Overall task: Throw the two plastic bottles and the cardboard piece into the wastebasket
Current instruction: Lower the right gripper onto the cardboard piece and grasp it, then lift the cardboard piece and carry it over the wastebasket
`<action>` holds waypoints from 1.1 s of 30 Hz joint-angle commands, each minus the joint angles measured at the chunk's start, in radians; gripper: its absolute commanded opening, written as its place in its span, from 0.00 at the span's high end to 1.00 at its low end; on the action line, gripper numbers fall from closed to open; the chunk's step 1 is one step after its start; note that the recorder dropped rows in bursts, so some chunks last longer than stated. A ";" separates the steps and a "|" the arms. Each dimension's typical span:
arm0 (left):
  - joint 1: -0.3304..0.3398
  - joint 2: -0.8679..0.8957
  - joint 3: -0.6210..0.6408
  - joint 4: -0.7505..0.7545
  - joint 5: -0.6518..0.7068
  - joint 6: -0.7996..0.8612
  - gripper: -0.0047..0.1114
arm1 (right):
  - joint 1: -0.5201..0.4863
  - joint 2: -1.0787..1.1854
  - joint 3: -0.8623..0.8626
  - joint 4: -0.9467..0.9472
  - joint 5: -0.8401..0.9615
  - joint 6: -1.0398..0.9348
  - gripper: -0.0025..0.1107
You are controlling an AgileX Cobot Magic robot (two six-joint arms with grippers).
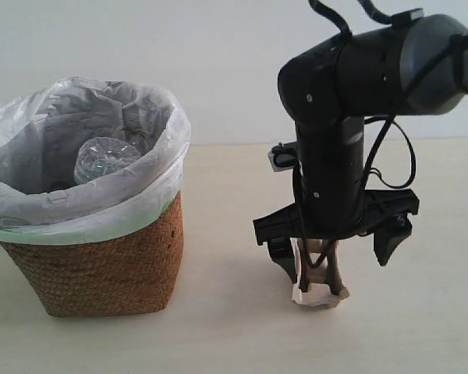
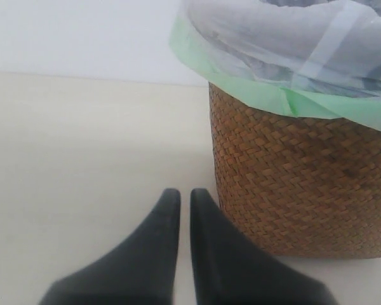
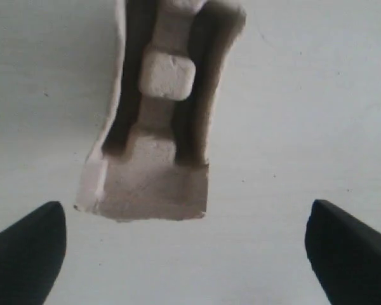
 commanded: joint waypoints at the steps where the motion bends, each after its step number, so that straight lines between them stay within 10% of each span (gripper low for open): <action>1: 0.003 -0.002 0.003 0.002 -0.003 -0.009 0.91 | -0.002 0.029 0.029 -0.008 -0.081 0.030 0.18; 13: 0.003 -0.002 0.003 0.002 -0.003 -0.009 0.91 | -0.002 0.137 0.029 -0.059 -0.192 0.043 0.21; 24: 0.003 -0.002 0.003 0.002 -0.003 -0.009 0.91 | -0.002 0.167 0.029 -0.117 -0.227 0.028 0.96; 33: 0.003 -0.002 0.003 0.002 -0.003 -0.009 0.91 | -0.002 0.040 -0.092 -0.224 -0.095 0.024 0.98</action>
